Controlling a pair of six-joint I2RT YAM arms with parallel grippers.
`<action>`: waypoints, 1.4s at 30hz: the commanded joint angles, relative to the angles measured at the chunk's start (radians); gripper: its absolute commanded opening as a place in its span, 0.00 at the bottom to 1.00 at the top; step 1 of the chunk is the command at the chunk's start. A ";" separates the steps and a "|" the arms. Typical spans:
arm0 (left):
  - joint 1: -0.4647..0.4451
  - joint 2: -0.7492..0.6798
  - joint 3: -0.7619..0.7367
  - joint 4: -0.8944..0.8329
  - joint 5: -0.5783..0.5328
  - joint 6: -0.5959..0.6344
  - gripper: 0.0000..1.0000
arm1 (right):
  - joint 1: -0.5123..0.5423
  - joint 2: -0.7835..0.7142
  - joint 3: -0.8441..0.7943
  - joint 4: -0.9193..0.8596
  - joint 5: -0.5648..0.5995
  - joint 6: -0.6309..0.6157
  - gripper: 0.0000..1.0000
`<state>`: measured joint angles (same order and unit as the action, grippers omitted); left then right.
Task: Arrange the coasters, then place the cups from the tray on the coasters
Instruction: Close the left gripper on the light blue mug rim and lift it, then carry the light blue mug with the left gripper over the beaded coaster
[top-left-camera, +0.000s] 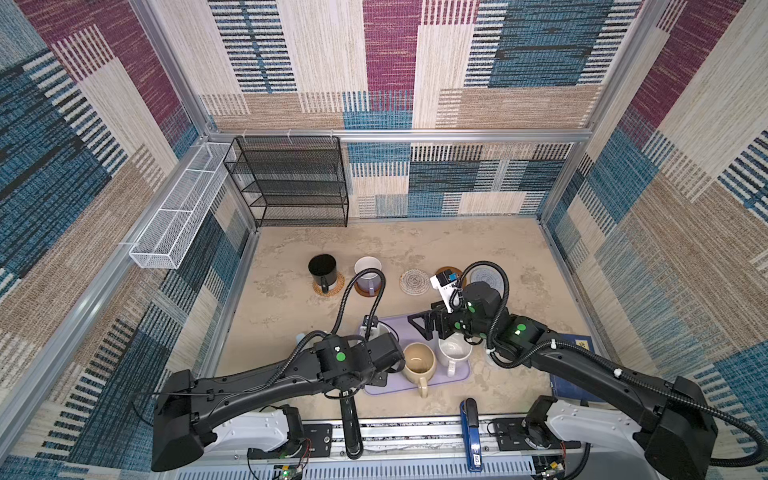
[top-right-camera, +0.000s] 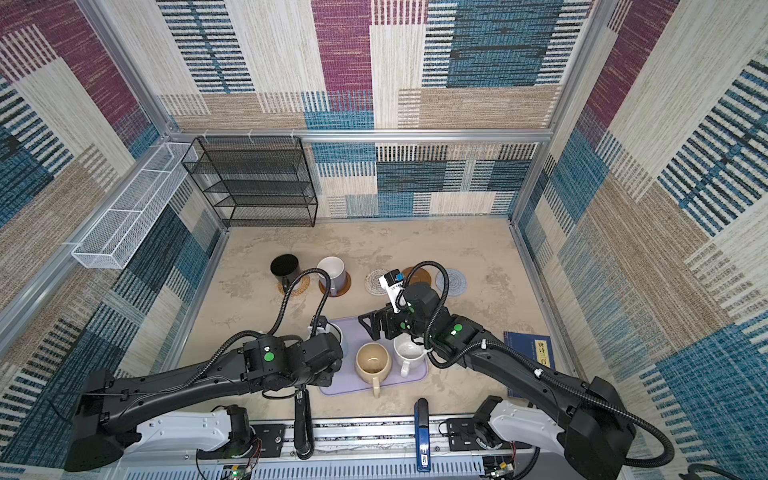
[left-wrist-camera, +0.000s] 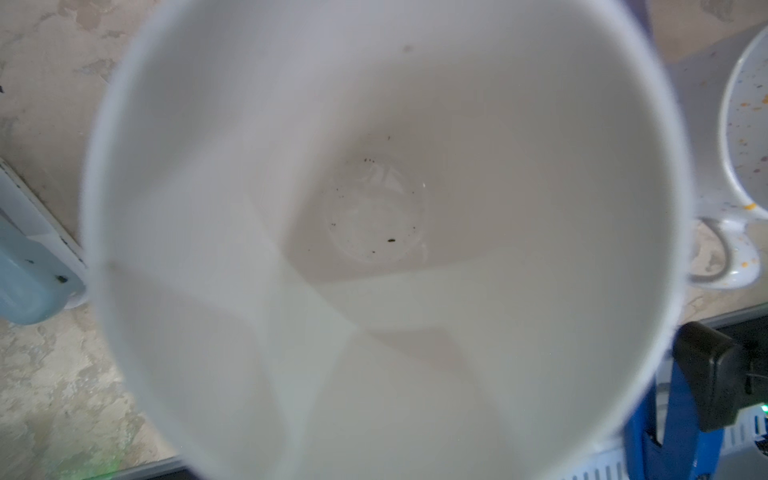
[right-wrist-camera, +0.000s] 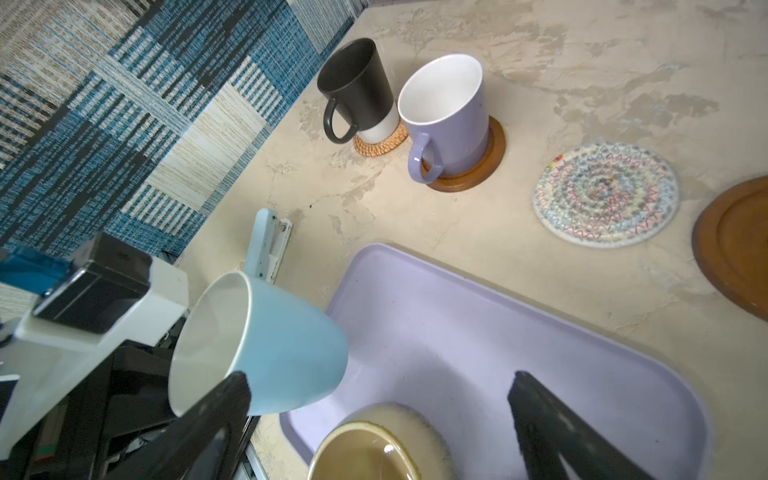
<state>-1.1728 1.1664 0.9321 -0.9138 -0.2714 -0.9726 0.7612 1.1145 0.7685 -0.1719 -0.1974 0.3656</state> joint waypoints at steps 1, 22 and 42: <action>0.012 -0.012 0.028 -0.018 -0.012 0.046 0.00 | -0.003 0.007 0.014 0.060 -0.013 0.007 1.00; 0.225 0.119 0.359 -0.062 0.008 0.303 0.00 | -0.136 0.042 0.103 0.125 -0.093 0.016 1.00; 0.359 0.320 0.589 0.032 0.105 0.398 0.00 | -0.313 0.161 0.275 0.051 -0.134 0.084 1.00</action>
<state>-0.8253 1.4700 1.4956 -0.9676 -0.1864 -0.5995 0.4610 1.2724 1.0317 -0.1131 -0.3305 0.4191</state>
